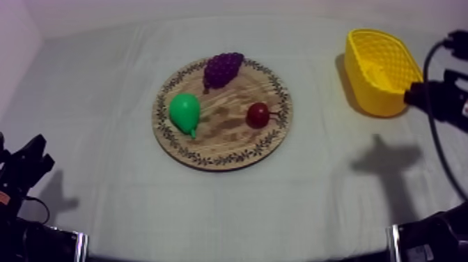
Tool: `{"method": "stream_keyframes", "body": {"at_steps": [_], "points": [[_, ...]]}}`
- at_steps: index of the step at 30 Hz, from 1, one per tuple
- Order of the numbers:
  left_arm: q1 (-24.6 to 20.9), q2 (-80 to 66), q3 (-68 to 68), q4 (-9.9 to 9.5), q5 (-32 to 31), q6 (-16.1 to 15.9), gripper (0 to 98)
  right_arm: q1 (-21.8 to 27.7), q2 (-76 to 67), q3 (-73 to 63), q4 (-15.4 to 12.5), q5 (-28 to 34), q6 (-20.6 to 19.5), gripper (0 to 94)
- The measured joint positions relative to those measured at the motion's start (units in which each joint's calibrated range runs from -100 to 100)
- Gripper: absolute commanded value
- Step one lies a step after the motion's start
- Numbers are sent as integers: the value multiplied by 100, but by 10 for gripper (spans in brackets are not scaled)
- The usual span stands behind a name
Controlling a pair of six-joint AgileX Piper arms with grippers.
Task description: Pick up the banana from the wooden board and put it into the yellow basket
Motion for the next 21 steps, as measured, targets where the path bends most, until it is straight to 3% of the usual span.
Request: {"method": "stream_keyframes", "body": {"at_steps": [5,12,21], "points": [[0,0,0,0,9,0,0,-8,-1142,896,-459,70,585,5],[0,0,0,0,9,2,0,19,-2487,1851,-777,428,1083,4],[0,0,0,0,9,2,0,43,-3418,2022,-1002,1063,958,2]]}}
